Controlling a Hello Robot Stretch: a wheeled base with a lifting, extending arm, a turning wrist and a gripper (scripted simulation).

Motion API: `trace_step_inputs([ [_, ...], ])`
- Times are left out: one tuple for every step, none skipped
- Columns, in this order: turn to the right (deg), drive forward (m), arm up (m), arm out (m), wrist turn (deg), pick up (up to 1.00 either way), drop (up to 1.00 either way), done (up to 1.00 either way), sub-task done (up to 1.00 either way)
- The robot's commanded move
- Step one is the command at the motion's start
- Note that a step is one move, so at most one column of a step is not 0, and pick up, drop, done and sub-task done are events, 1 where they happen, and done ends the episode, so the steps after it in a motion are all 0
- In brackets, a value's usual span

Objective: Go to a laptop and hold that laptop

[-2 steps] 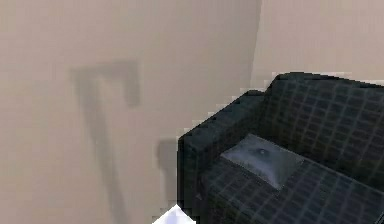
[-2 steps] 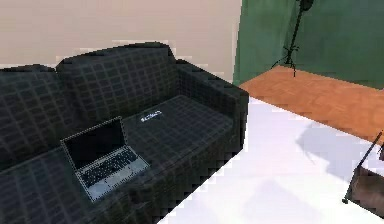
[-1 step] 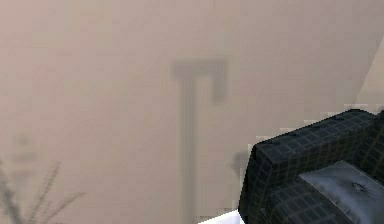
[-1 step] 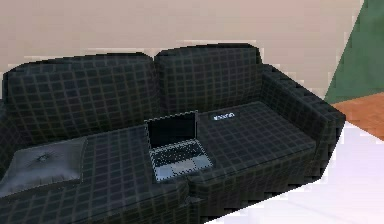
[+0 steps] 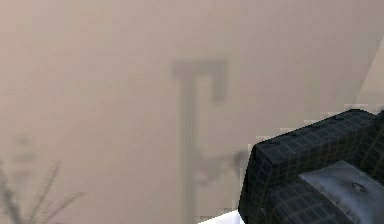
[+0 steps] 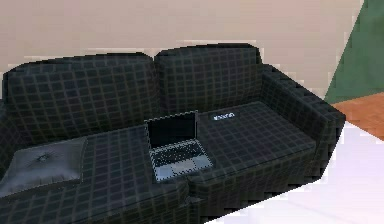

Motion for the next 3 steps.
trace_step_inputs([
  [0.0,0.0,0.1,0.0,0.0,0.0,0.0,0.0,0.0],
  [0.0,0.0,0.0,0.5,0.0,0.0,0.0,0.0,0.0],
  [0.0,0.0,0.0,0.0,45.0,0.0,0.0,0.0,0.0],
])
